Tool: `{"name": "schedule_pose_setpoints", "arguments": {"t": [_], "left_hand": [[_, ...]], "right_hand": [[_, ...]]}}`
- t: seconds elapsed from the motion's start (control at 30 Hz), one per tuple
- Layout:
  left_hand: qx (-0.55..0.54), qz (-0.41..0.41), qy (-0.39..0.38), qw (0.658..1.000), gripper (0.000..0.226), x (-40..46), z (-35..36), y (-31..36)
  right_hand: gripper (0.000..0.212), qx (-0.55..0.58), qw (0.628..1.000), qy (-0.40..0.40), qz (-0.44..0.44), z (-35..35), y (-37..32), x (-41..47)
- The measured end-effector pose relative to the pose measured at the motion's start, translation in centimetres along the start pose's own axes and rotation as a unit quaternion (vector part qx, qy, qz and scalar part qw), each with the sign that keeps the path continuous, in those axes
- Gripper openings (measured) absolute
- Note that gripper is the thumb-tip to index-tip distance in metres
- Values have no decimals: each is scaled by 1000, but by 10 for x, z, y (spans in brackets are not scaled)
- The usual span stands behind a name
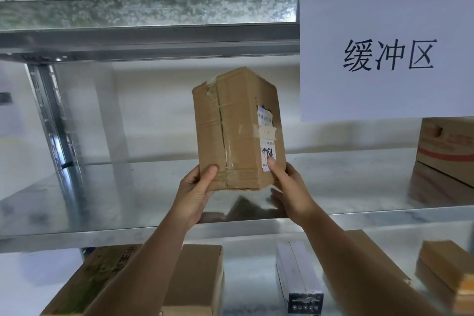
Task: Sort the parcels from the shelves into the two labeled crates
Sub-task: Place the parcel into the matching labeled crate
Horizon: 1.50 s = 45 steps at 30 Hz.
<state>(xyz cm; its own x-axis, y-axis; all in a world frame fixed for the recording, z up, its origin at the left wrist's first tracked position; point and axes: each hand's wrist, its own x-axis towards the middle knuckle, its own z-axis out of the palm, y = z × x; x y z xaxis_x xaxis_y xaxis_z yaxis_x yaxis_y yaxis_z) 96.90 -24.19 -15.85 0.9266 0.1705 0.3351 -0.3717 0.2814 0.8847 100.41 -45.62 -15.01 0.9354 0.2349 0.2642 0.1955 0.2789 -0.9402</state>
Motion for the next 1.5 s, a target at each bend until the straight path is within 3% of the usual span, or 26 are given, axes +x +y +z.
{"name": "schedule_pose_setpoints", "arguments": {"t": [0.13,0.23,0.33,0.53,0.77,0.97,1.13,1.33,1.5], "left_hand": [[59,50,87,993,54,4,-1,-2],[103,73,143,982,39,4,2,-2],[119,82,106,984,27,1,5,-4],[143,45,-13,989,52,-7,10,2],[129,32,-24,991,45,-7,8,5],[115,14,-21,993,76,-1,3,4],[123,18,-48,991,47,-5,-3,8],[83,20,-41,996,65,-43,-9,37],[84,33,-43,995,43,-101,-11,65]], "right_hand": [[66,-5,999,37,-4,-4,5,-1],[53,-23,997,63,-24,-3,9,-2],[48,-39,995,81,-37,-3,11,-1],[43,-78,992,75,-62,-1,12,-3],[49,-94,991,66,-61,1,9,-4],[49,-112,990,58,-64,9,9,-5],[45,-128,986,80,-67,32,2,-19],[42,-150,979,89,-103,52,-8,-55],[36,-156,976,87,-121,71,-24,-109]]}}
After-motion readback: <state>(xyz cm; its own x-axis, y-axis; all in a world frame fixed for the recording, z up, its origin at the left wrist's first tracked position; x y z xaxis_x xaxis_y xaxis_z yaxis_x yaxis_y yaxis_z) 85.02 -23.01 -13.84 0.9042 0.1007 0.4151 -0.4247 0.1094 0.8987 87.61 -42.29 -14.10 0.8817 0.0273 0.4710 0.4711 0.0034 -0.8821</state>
